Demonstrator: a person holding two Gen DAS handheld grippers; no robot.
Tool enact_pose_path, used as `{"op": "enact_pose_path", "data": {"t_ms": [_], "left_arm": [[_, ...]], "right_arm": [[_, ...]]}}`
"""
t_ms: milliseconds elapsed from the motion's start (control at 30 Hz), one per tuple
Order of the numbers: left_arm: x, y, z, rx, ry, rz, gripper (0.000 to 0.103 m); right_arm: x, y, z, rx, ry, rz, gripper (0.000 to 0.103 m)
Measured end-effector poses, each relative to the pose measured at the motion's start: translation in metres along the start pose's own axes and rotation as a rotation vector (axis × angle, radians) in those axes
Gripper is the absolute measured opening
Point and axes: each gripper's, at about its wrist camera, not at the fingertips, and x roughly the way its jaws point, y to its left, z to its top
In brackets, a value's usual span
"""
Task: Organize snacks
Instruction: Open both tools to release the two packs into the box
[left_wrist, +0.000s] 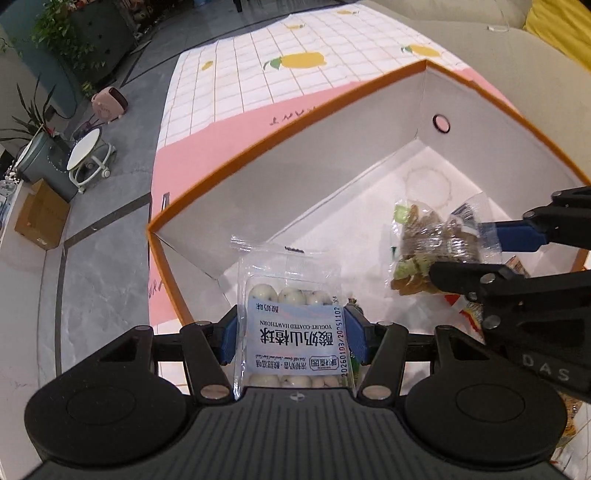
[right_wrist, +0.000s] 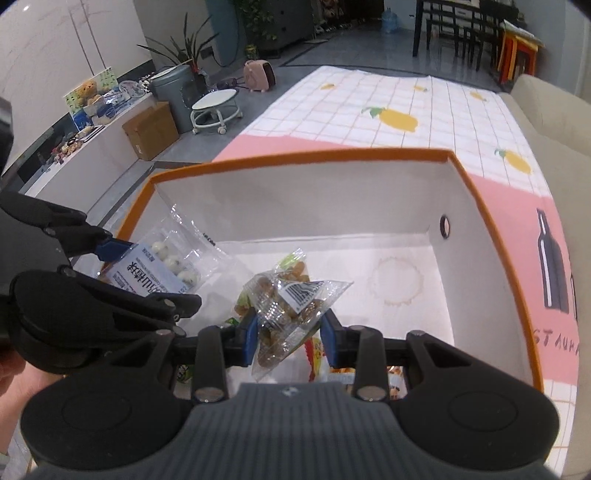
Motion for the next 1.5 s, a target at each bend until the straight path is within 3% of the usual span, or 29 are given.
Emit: {"op": "enact_pose_path", "data": {"t_ms": [333, 467, 700, 733, 933, 1167, 1333, 1500], "left_arm": [[0.010, -0.006, -0.006, 0.036, 0.019, 0.022, 0.066], [0.011, -0.008, -0.006, 0.046, 0.022, 0.032, 0.071], [0.003, -0.013, -0.010, 0.074, -0.001, 0.060, 0.075], [0.001, -0.013, -0.011, 0.070, -0.008, 0.061, 0.076], [-0.022, -0.012, -0.015, 0.045, -0.078, 0.061, 0.082], [-0.053, -0.007, -0.029, -0.084, -0.196, 0.041, 0.082], [-0.078, -0.019, -0.038, -0.095, -0.282, 0.055, 0.082], [-0.102, -0.032, -0.055, -0.121, -0.354, 0.023, 0.082]], "right_arm": [[0.004, -0.002, -0.010, 0.008, 0.022, -0.019, 0.036], [0.005, 0.000, -0.010, -0.001, 0.030, -0.032, 0.036], [-0.006, 0.004, -0.007, -0.027, -0.001, -0.047, 0.047], [-0.008, 0.005, -0.007, -0.028, -0.003, -0.049, 0.052], [-0.027, 0.010, -0.011, -0.076, -0.045, -0.098, 0.059], [-0.055, 0.004, -0.023, -0.072, -0.091, -0.165, 0.063], [-0.082, -0.001, -0.033, -0.045, -0.135, -0.182, 0.064], [-0.113, 0.001, -0.053, -0.073, -0.193, -0.258, 0.067]]}}
